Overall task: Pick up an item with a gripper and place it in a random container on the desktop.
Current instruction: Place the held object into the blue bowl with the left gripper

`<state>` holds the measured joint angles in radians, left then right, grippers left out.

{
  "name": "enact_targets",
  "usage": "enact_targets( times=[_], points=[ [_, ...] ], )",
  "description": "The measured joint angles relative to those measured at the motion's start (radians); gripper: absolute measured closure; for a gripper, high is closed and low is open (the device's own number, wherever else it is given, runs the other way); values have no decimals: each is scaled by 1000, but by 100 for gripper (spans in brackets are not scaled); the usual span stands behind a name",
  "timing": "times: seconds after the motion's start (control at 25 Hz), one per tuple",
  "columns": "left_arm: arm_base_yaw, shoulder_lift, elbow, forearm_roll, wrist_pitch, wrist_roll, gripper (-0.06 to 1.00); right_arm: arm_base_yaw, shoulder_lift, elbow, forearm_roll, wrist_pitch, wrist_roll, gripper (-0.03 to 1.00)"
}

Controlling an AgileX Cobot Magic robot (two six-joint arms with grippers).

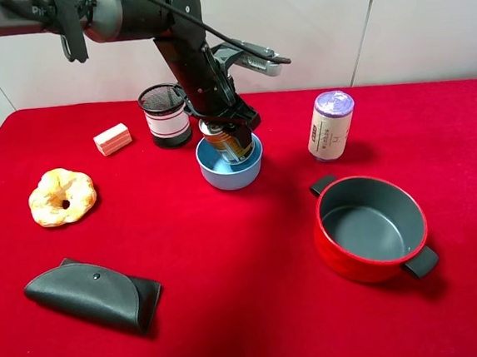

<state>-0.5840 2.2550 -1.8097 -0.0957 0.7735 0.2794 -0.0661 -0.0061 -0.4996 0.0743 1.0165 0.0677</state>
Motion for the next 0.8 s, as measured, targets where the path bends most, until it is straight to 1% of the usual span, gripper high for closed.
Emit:
enact_targets(
  times=[0.16,0.32,0.44,0.8],
  points=[
    [0,2,-1,0,-1,0,29,0,0,0,0,1,0,28],
    [0,2,-5,-1,-8,0,22,0,0,0,0,1,0,28],
    [0,2,-7,-1,-10,0,20,0,0,0,0,1,0,28],
    [0,3,-7,-1,-8,0,18,0,0,0,0,1,0,28]
  ],
)
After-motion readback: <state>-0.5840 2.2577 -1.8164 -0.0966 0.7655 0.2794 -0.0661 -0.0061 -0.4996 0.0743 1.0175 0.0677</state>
